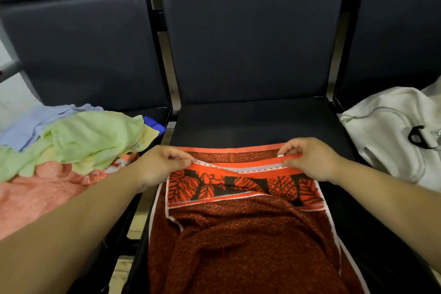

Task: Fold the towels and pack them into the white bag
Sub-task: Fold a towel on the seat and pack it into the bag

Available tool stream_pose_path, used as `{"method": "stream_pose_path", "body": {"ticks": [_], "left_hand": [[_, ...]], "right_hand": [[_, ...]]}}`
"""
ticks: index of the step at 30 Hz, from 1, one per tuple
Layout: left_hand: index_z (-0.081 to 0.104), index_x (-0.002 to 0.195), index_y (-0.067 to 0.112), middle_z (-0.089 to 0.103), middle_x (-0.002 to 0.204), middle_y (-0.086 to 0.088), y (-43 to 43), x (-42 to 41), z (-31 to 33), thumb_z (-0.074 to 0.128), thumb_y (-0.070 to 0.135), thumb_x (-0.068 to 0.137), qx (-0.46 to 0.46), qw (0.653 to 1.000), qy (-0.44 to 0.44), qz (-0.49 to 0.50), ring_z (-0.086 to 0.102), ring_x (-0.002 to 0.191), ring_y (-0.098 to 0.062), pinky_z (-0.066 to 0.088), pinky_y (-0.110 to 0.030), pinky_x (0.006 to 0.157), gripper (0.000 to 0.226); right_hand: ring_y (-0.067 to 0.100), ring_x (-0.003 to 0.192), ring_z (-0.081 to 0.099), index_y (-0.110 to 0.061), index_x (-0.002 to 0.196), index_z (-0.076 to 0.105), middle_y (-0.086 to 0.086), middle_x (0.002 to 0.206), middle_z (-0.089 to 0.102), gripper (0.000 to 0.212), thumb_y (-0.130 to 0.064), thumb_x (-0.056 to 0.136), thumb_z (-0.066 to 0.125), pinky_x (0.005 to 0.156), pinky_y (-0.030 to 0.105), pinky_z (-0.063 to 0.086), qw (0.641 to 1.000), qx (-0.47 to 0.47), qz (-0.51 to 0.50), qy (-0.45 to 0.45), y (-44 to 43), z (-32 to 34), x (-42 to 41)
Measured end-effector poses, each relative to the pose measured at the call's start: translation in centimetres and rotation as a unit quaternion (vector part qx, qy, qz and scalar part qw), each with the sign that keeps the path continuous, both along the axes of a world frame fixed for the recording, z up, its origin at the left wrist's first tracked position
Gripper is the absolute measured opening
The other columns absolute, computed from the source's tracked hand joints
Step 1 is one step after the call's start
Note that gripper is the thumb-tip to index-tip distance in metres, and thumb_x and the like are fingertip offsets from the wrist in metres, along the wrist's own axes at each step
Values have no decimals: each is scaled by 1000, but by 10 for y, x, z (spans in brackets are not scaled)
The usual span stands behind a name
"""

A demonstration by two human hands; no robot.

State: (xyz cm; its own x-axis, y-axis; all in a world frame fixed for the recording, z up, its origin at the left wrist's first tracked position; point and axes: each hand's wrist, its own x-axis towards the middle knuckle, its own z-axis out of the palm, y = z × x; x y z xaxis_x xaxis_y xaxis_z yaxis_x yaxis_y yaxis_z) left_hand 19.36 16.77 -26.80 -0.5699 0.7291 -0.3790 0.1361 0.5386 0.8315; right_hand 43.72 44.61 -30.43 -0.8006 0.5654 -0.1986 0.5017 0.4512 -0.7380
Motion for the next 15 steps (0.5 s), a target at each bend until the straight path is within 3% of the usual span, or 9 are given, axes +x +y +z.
{"method": "stream_pose_path", "body": {"ticks": [3, 6, 11, 15], "left_hand": [[79, 100, 18, 78, 99, -2, 5, -2, -4, 67, 9, 96, 11, 999, 40, 28, 76, 88, -18, 59, -27, 73, 16], [75, 105, 16, 77, 99, -11, 6, -6, -8, 71, 4, 92, 38, 996, 27, 70, 76, 83, -24, 61, -33, 73, 18], [78, 94, 17, 77, 91, -11, 6, -25, -13, 72, 5, 90, 75, 988, 44, 129, 74, 80, -26, 57, -38, 73, 14], [76, 86, 18, 78, 82, -2, 11, -31, -28, 72, 10, 91, 45, 979, 129, 150, 74, 79, -22, 59, -37, 80, 10]], "right_hand": [[2, 80, 68, -35, 98, 70, -11, 91, 71, 24, -21, 82, 83, 68, 17, 48, 995, 63, 42, -63, 4, -3, 0], [3, 76, 68, -37, 100, 67, -10, 87, 71, 31, -17, 81, 82, 68, 18, 48, 990, 74, 68, -102, 7, 0, -2], [2, 76, 70, -30, 95, 72, -9, 87, 74, 29, -12, 77, 85, 66, 8, 48, 999, 42, 11, 20, 6, 13, -15], [0, 83, 65, -28, 97, 70, -12, 94, 70, 23, -15, 82, 82, 65, 6, 43, 998, 60, -29, 17, 10, -1, -20]]}}
